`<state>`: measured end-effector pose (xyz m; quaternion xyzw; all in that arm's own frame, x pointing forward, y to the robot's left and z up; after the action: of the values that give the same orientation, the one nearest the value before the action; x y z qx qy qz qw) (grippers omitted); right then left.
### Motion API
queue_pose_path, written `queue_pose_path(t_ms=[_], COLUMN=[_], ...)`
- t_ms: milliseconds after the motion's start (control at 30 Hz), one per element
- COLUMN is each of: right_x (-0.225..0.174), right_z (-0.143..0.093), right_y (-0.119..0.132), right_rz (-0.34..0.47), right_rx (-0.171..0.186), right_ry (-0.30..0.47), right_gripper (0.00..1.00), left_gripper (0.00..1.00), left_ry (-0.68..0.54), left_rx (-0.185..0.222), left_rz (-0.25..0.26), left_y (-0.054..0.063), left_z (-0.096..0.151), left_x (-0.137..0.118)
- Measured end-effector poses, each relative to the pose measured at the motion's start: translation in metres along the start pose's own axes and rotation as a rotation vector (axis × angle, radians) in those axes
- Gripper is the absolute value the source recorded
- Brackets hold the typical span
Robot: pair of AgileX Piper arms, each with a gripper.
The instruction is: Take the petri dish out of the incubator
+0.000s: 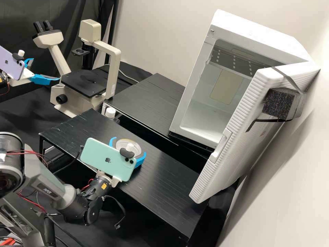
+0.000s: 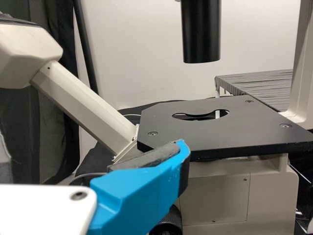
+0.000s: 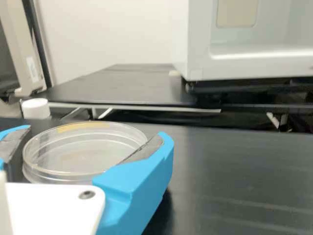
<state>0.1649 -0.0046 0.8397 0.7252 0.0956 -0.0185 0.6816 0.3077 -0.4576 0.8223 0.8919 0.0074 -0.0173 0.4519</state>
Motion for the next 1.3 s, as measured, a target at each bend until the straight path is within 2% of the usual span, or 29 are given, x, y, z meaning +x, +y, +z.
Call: queue_pose_path(t_ms=[233,333,533,567,733,1133,1300], right_x=[-0.0014,-0.0012,-0.0017,-0.0019,-0.0019,-0.0025,-0.006], right_z=[0.0028,0.003,0.0035,0.0036,0.0036,0.0031,-0.0028], right_y=[-0.005,-0.0051,-0.0068,-0.0071,-0.0071,-0.0105,-0.01], right_rz=[-0.018,-0.018,-0.022,-0.022,-0.022,-0.032,-0.001], right_rx=[-0.01,-0.031,-0.043,-0.045,-0.074,-0.068,-0.086], right_ry=[0.002,0.005,0.004,0.003,0.003,0.006,0.018], right_gripper=[0.0,0.0,0.0,1.0,1.0,1.0,1.0], left_gripper=[1.0,1.0,1.0,1.0,1.0,1.0,1.0], left_ry=[0.0,0.0,0.0,0.0,0.0,0.0,0.0], left_rx=[0.0,0.0,0.0,0.0,0.0,0.0,0.0], left_rz=[0.0,0.0,0.0,0.0,0.0,0.0,0.0], left_y=[0.0,0.0,0.0,0.0,0.0,0.0,0.0], left_z=[0.0,0.0,0.0,0.0,0.0,0.0,0.0], left_x=[0.0,0.0,0.0,0.0,0.0,0.0,0.0])
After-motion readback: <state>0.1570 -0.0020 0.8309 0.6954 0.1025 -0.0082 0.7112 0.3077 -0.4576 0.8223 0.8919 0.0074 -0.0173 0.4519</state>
